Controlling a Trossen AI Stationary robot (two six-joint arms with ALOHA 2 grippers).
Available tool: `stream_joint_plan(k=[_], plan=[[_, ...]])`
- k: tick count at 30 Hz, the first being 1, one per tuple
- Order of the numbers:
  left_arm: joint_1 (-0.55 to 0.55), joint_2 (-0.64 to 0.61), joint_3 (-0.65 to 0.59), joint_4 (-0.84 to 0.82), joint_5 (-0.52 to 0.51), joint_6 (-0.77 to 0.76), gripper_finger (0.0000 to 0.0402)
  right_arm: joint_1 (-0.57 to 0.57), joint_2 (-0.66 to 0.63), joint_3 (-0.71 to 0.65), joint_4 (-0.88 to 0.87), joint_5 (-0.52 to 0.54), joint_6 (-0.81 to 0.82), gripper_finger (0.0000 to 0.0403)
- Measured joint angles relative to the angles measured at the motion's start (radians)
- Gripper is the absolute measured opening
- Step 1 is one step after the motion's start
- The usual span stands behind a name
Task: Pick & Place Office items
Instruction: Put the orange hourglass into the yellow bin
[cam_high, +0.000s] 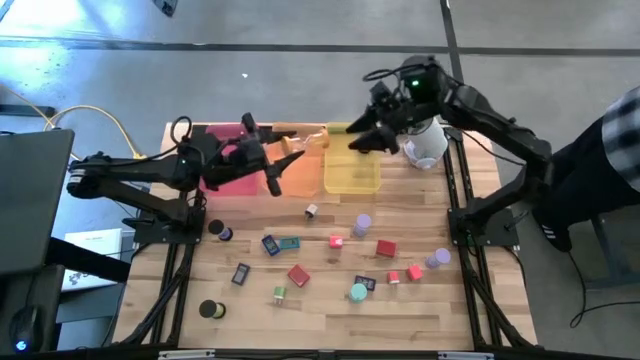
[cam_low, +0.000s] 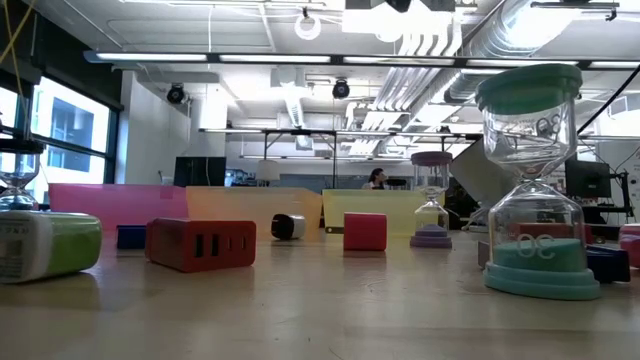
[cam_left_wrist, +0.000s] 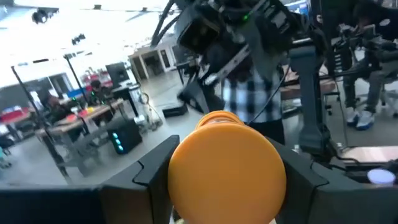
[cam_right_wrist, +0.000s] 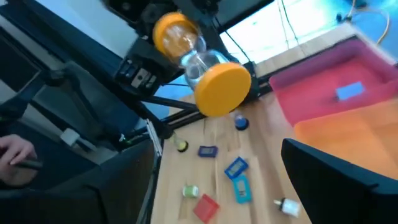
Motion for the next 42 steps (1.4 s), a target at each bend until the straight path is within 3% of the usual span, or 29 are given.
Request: stream_joint_plan(k=[13, 20, 34, 42], plan=[[-0.006, 0.002, 0.000, 0.055, -0.002, 0.006, 0.0185, 0.024, 0.075, 0.000, 0.213, 0.117, 0.249, 0.0341], [-0.012, 0.001, 0.000, 0.090, 0.000, 0.004, 0.0185, 0.020, 0.106, 0.000, 0.301, -0.003, 0.312, 0.0341], [0.005, 0.002, 0.000, 0.125, -0.001, -0.002, 0.0185, 0.022, 0.124, 0.000, 0.411, -0.031, 0.355, 0.0341], [0.005, 0.021, 0.000, 0.162, 0.000, 0.022, 0.0185, 0.011, 0.200, 0.000, 0.547, -0.172, 0.510, 0.0341]])
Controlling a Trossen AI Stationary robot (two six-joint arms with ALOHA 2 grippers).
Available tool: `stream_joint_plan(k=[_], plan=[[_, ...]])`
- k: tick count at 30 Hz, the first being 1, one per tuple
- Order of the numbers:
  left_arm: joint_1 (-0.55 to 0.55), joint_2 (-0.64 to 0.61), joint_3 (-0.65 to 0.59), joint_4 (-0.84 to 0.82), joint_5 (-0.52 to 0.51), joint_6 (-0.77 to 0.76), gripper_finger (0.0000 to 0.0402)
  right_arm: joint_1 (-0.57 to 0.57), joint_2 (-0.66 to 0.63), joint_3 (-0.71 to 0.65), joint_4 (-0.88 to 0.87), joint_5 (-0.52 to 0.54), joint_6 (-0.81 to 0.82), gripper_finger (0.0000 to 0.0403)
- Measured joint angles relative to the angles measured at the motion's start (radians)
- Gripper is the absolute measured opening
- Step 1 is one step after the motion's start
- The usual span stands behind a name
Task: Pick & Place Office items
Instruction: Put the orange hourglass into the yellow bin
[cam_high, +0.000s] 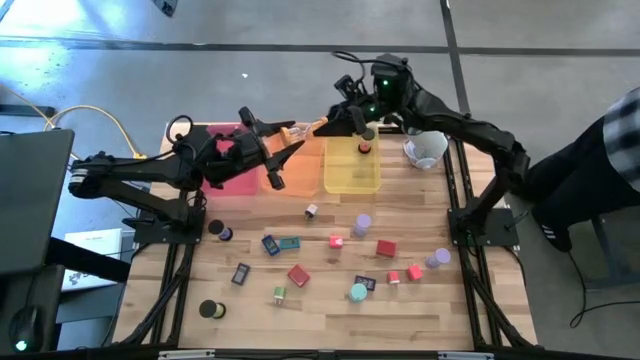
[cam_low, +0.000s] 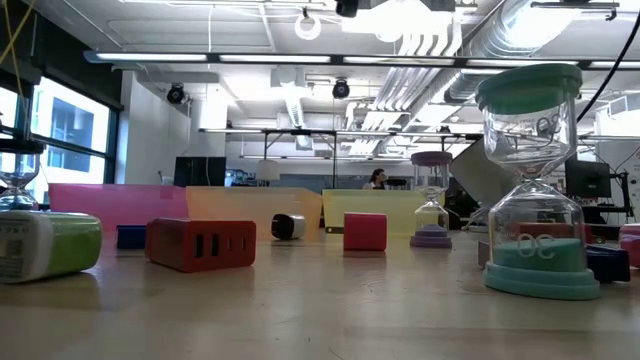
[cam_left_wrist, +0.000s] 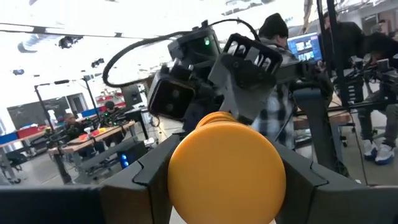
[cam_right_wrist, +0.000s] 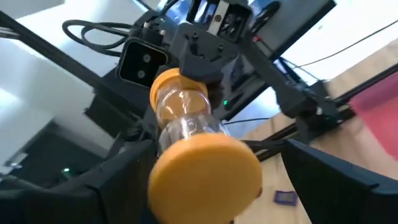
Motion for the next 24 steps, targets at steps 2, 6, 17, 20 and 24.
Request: stream_joint_plan(k=[2, 6, 17, 20, 24], plan=[[0.000, 0.002, 0.000, -0.006, 0.000, 0.000, 0.0185, 0.000, 0.016, 0.000, 0.037, -0.027, 0.023, 0.0341], [0.000, 0.002, 0.000, -0.005, 0.000, 0.000, 0.0185, 0.002, 0.022, 0.000, 0.083, -0.069, 0.031, 0.0341], [0.000, 0.002, 0.000, -0.019, -0.004, 0.002, 0.0185, 0.011, 0.019, 0.000, 0.122, -0.095, 0.016, 0.0341], [0.000, 0.002, 0.000, -0.019, -0.006, 0.019, 0.0185, 0.011, 0.019, 0.000, 0.129, -0.105, 0.010, 0.0337], [0.000, 0.001, 0.000, -0.019, -0.003, 0.018, 0.0185, 0.011, 0.019, 0.000, 0.135, -0.111, 0.002, 0.0303]])
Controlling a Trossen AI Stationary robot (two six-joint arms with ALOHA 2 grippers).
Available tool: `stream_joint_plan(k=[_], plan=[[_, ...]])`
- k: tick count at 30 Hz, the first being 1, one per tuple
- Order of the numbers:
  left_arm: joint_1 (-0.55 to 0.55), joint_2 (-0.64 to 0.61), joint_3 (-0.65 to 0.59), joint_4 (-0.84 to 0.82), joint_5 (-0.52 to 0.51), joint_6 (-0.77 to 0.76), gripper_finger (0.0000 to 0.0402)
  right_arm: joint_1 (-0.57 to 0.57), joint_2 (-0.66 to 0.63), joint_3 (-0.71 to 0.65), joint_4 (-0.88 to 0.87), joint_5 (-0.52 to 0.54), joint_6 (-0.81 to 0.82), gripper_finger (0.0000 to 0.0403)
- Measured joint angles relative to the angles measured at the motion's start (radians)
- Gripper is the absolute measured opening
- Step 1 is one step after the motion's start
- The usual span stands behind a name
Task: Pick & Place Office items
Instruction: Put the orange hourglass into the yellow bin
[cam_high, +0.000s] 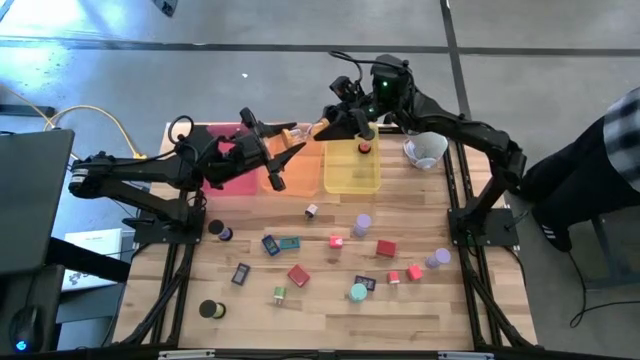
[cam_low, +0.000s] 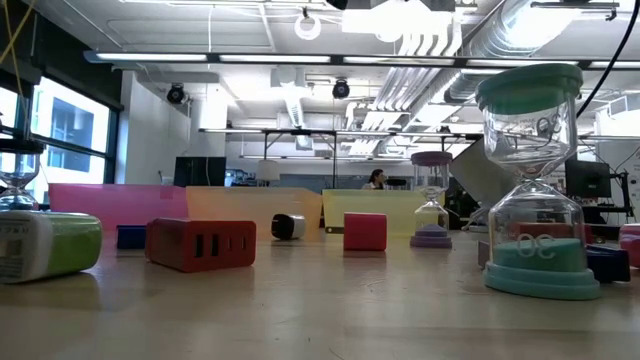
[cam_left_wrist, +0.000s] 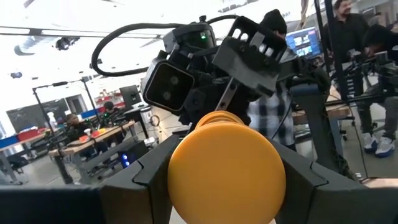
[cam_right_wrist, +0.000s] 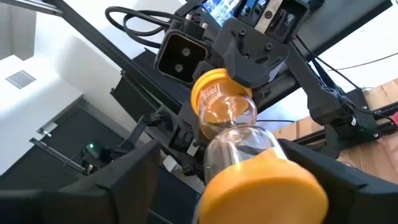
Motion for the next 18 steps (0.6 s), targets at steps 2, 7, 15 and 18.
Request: stream_joint_plan(k=[2, 7, 15, 18], plan=[[0.000, 0.000, 0.000, -0.003, 0.000, 0.000, 0.0185, 0.000, 0.001, 0.000, -0.002, -0.002, -0.005, 0.0275], [-0.001, 0.000, 0.000, -0.003, 0.004, -0.001, 0.0185, 0.000, 0.001, 0.000, -0.005, -0.007, -0.015, 0.0189], [0.000, 0.000, 0.000, -0.011, 0.002, 0.004, 0.0185, 0.000, 0.002, -0.001, -0.009, -0.018, -0.057, 0.0174], [0.000, 0.000, 0.000, -0.011, 0.000, 0.004, 0.0185, 0.000, 0.002, -0.001, -0.009, -0.022, -0.059, 0.0174]])
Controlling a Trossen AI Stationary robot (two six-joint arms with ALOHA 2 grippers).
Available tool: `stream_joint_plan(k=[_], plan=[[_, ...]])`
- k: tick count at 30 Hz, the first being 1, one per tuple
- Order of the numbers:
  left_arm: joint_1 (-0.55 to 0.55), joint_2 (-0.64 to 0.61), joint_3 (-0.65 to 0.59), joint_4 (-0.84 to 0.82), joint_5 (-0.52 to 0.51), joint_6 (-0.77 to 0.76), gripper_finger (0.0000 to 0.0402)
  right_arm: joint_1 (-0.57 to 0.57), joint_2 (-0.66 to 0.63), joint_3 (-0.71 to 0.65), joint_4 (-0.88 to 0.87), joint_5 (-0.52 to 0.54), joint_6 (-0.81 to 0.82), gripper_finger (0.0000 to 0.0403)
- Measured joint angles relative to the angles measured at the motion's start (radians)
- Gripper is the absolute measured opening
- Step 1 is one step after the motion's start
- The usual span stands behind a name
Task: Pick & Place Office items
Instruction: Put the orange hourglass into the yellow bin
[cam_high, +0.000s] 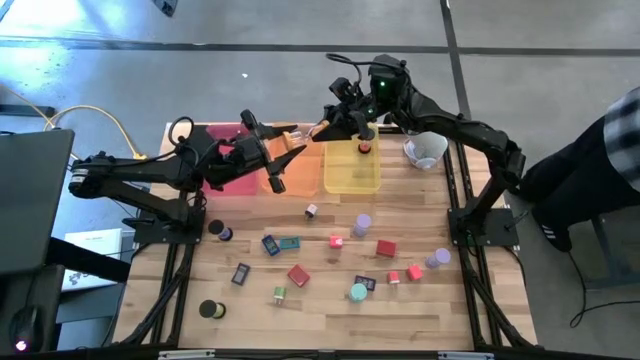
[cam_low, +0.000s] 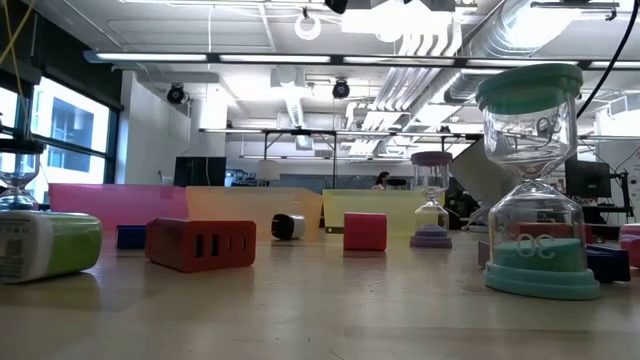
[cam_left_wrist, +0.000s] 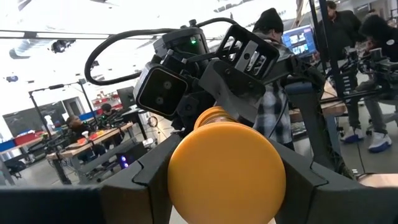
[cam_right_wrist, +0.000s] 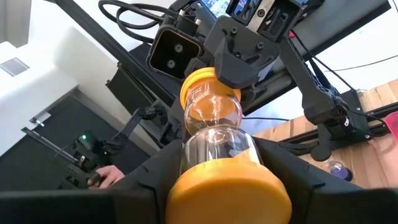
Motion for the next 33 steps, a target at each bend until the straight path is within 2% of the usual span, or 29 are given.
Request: stream_joint_plan(k=[10, 12, 16, 19, 26, 33], plan=[[0.000, 0.001, 0.000, -0.004, 0.000, -0.008, 0.0185, 0.000, 0.000, -0.001, -0.010, -0.027, -0.030, 0.0174], [0.000, 0.001, 0.000, -0.005, -0.001, -0.032, 0.0200, 0.000, 0.000, -0.001, -0.014, -0.029, -0.054, 0.0174], [0.000, 0.000, 0.000, -0.003, -0.005, -0.062, 0.0253, -0.002, -0.002, 0.000, -0.014, -0.048, -0.078, 0.0174], [0.000, 0.000, 0.000, -0.005, -0.005, -0.063, 0.0272, -0.003, -0.002, 0.001, -0.016, -0.061, -0.087, 0.0174], [0.001, 0.000, 0.000, -0.007, -0.006, -0.049, 0.0279, -0.029, -0.004, 0.001, -0.062, -0.097, -0.121, 0.0174], [-0.001, 0.000, -0.001, -0.046, -0.012, -0.060, 0.0281, -0.083, -0.037, 0.001, -0.247, -0.093, -0.266, 0.0174]])
